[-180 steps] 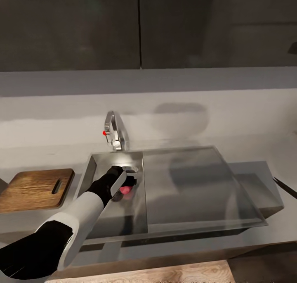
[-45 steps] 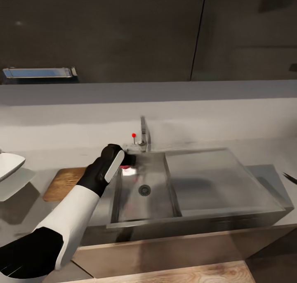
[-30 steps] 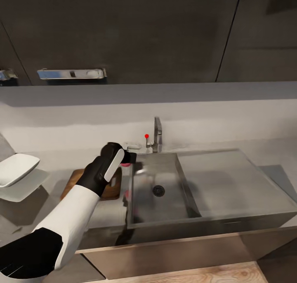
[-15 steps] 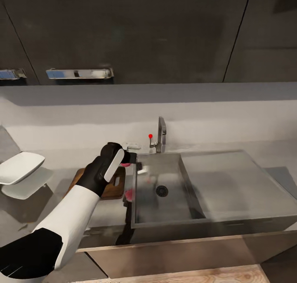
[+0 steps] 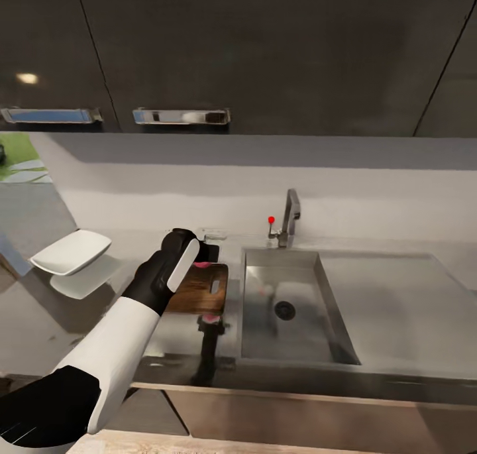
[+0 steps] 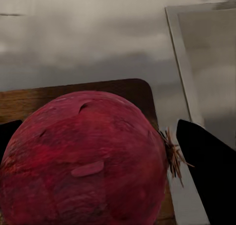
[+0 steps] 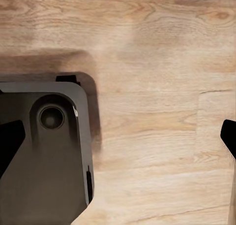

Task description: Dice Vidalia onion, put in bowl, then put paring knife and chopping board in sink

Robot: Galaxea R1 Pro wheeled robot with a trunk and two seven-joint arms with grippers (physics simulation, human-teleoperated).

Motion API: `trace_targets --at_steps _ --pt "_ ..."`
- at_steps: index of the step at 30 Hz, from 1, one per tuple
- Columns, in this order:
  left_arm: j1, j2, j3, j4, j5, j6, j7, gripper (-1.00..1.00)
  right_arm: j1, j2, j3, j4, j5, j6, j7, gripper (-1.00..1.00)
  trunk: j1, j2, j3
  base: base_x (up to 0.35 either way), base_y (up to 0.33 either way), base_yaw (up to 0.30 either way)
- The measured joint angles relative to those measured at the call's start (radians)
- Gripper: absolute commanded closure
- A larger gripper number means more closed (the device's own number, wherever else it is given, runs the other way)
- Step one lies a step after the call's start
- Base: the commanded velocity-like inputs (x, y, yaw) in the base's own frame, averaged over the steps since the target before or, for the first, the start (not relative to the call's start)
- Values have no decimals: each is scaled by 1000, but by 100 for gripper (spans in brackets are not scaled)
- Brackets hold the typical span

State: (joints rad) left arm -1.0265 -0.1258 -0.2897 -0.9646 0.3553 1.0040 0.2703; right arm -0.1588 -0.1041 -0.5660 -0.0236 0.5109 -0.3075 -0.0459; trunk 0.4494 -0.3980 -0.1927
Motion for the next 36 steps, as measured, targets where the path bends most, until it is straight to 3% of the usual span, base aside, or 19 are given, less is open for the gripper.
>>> trace_targets --at_steps 9,36 --pt "0 0 0 9 0 0 0 100 0 1 0 0 0 1 0 -100 0 0 0 0 0 228" --pt "1 0 0 113 0 -5 0 100 0 0 0 -1 0 0 -1 -100 0 0 0 0 0 5"
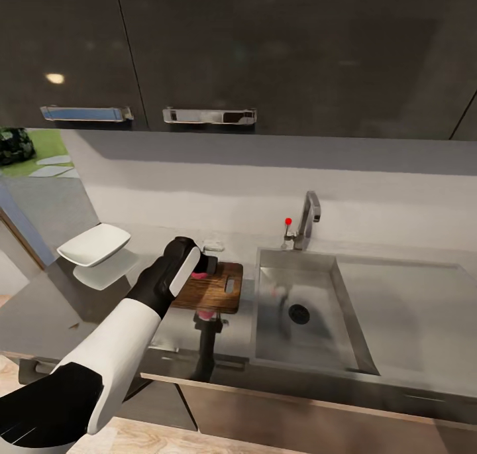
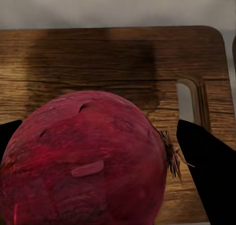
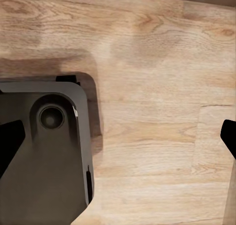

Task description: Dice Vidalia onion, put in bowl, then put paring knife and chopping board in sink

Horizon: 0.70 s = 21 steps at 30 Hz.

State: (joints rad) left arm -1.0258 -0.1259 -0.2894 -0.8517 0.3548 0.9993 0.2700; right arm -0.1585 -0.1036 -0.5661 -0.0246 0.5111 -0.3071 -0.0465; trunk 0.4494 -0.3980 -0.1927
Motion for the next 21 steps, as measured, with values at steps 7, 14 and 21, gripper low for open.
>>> trace_targets --at_steps 7,14,21 --pt "1 1 0 20 0 -2 -1 100 0 0 0 0 0 0 0 -100 0 0 0 0 0 0" --pt "1 1 0 24 -1 -2 -1 100 0 0 0 0 0 2 1 -100 0 0 0 57 0 0" --pt "1 6 0 23 -2 -2 -1 100 0 0 0 0 0 3 1 -100 0 0 -7 28 0 0"
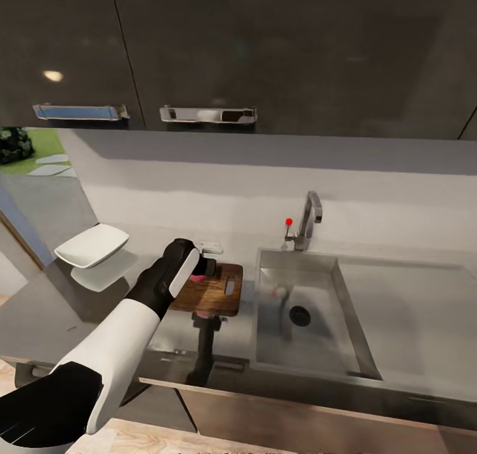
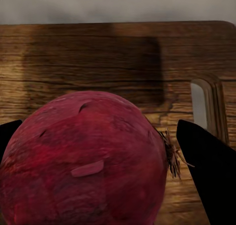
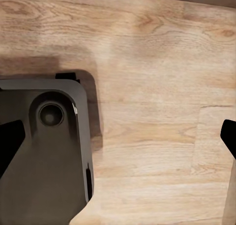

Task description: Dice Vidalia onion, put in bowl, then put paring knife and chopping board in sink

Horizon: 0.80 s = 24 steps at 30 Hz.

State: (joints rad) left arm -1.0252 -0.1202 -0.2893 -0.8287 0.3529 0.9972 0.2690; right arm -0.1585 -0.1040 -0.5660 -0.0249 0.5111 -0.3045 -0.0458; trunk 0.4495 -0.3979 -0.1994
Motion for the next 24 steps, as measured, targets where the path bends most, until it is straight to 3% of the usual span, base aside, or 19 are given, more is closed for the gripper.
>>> trace_targets --at_steps 24 --pt "1 2 0 1 0 0 0 100 0 0 -1 1 -1 0 0 -100 0 0 -33 1 0 0"
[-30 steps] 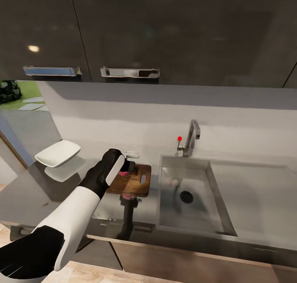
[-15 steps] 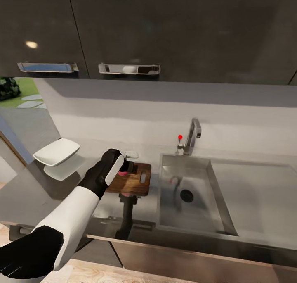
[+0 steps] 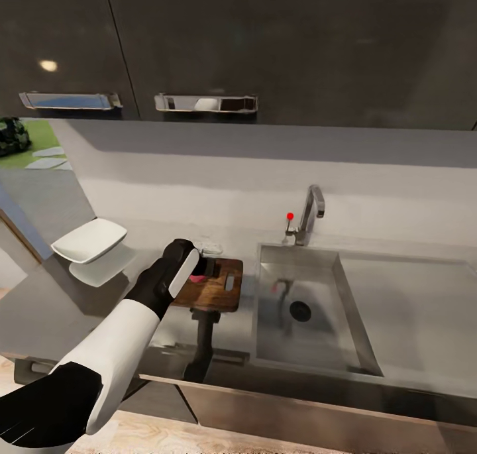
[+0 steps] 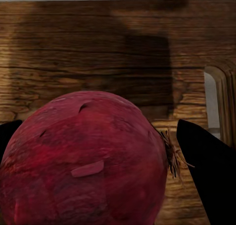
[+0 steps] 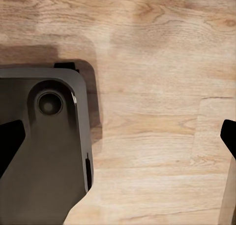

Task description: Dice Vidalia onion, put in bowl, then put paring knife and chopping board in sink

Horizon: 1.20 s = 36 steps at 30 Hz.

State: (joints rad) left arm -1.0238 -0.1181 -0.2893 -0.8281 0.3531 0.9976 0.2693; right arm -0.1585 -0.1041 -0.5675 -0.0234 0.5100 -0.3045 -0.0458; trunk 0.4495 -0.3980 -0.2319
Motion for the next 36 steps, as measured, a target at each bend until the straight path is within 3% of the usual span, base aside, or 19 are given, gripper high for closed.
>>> trace_targets --at_steps 36 --pt "0 11 0 5 -3 0 0 100 0 1 2 -1 1 -1 1 -100 0 0 -8 21 10 0"
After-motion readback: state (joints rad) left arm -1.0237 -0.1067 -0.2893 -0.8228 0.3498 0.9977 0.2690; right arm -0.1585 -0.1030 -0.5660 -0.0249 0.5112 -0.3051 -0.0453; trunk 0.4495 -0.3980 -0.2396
